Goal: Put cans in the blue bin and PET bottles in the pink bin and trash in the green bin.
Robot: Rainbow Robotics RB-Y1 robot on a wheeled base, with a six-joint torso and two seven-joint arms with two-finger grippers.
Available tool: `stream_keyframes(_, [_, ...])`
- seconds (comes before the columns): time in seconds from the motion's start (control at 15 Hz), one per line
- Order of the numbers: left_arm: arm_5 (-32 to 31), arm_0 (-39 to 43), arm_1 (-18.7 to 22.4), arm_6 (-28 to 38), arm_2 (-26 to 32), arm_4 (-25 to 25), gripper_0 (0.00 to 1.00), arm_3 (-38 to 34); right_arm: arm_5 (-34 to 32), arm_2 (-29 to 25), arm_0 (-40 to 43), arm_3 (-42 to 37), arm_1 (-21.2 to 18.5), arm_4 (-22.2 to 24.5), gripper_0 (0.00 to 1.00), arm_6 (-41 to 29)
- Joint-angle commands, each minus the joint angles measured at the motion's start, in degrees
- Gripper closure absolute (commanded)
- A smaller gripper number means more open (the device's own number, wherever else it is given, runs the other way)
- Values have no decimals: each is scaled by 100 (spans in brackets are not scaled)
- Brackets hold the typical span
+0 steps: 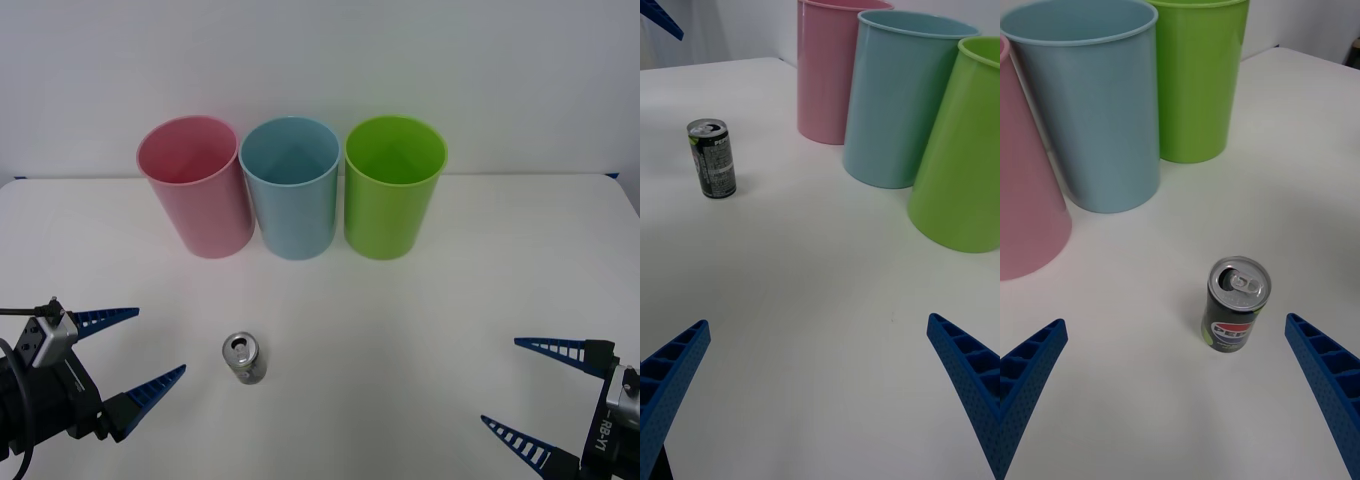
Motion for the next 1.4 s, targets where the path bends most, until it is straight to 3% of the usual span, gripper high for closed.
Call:
stream_keyframes(0.07, [0, 0, 0, 0, 0, 0, 0, 0, 0, 0, 0, 0, 0, 0, 0, 0])
stream_keyframes(1.13, [-35, 62, 62, -44, 105, 35, 0, -53, 0, 0, 0, 0, 0, 0, 0, 0])
stream_keyframes(1.4, [-9, 246, 149, -694, 62, 562, 0, 79, 0, 0, 0, 0, 0, 0, 0, 0])
